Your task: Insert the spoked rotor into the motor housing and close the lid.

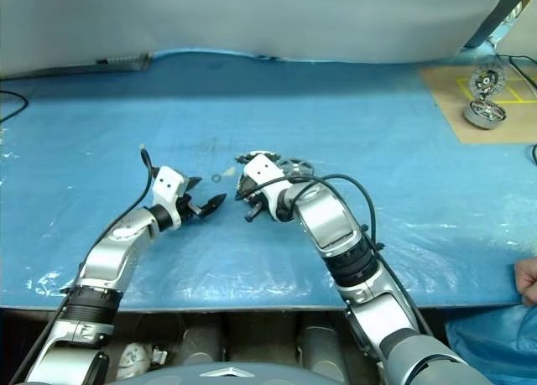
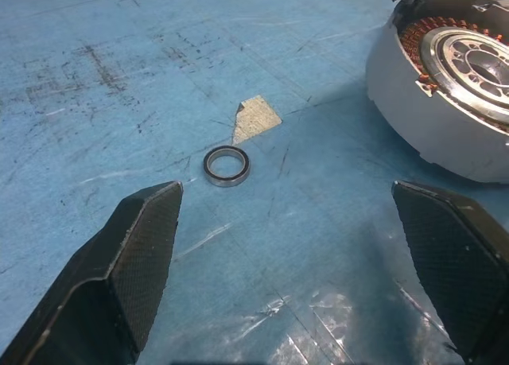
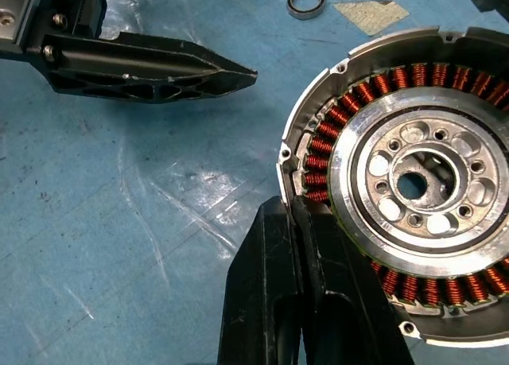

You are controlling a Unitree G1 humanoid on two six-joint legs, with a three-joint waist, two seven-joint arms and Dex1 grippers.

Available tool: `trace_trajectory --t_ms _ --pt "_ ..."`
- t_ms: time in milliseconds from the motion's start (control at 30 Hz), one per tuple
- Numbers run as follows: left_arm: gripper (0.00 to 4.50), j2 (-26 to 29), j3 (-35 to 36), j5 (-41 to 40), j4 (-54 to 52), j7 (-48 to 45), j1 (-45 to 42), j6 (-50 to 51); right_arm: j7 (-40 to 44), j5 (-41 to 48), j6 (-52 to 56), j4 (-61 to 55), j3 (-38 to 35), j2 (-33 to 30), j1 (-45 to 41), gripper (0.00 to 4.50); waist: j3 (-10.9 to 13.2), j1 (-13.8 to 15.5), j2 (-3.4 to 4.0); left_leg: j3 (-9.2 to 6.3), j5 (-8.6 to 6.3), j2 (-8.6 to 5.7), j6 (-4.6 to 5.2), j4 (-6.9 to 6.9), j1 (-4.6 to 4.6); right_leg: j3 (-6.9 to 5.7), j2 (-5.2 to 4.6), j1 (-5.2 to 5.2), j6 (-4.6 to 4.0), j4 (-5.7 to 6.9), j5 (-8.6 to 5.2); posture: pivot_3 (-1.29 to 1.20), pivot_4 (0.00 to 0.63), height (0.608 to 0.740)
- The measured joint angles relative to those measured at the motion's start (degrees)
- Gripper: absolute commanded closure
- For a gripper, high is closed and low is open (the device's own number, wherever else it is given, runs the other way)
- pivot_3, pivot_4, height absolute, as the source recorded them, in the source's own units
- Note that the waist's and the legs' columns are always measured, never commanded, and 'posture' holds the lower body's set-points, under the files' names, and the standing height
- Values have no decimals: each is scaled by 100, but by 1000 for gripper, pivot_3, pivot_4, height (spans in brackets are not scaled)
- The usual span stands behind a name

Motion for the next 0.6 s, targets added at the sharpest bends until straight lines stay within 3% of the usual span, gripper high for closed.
trace_trajectory --t_ms 333,467,600 --pt "0 19 -3 2 7 -67 -4 -16 -456 494 423 -359 -106 16 -141 4469 1 1 1 0 0 0 -1 -2 -1 0 0 -1 2 -3 1 0 150 740" --pt "0 19 -5 2 11 -83 -9 -20 -558 703 522 -502 -194 3 -256 3555 1 0 1 0 1 -1 -2 -2 -1 1 1 -1 2 -2 1 0 150 740" --pt "0 20 -5 2 14 -118 -9 -20 -603 1001 697 -781 -416 18 -381 2153 1 1 1 0 1 -1 -2 -2 -1 1 1 -1 3 -3 2 0 150 740"
